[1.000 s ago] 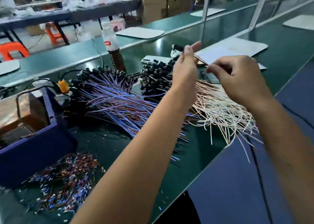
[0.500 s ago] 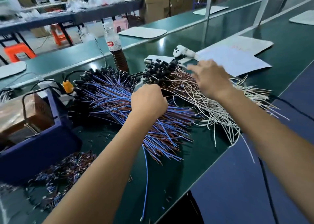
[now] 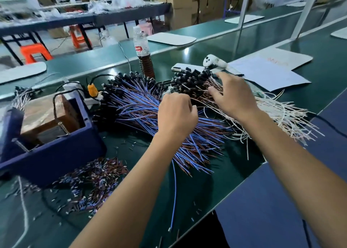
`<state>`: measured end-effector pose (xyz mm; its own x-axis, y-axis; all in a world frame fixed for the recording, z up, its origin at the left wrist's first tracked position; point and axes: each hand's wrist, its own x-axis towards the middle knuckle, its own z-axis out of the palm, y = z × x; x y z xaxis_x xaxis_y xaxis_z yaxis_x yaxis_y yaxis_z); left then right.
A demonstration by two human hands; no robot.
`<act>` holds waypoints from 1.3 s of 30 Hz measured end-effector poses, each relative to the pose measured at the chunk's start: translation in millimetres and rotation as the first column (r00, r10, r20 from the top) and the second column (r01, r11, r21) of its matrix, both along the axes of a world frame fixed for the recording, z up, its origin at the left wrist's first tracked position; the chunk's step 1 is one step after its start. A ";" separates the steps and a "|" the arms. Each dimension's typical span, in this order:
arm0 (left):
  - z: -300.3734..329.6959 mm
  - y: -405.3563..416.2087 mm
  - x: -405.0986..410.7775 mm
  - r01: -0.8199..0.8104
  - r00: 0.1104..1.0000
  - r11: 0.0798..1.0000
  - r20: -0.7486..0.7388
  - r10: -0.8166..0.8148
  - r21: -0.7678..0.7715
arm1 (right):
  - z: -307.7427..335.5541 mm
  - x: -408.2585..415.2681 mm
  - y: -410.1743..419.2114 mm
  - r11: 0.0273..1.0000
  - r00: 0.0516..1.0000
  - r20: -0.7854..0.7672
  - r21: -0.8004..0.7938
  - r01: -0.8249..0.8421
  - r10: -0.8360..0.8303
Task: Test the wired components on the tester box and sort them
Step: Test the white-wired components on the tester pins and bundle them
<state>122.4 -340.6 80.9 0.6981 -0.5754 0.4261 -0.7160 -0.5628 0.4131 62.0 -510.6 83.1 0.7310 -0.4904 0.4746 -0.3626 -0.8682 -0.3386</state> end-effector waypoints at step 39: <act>-16.3 74.7 -14.9 -0.233 0.387 0.966 -0.922 -0.011 -0.110 | 13.1 47.2 23.5 0.979 0.489 -0.849 0.196 -0.065 0.202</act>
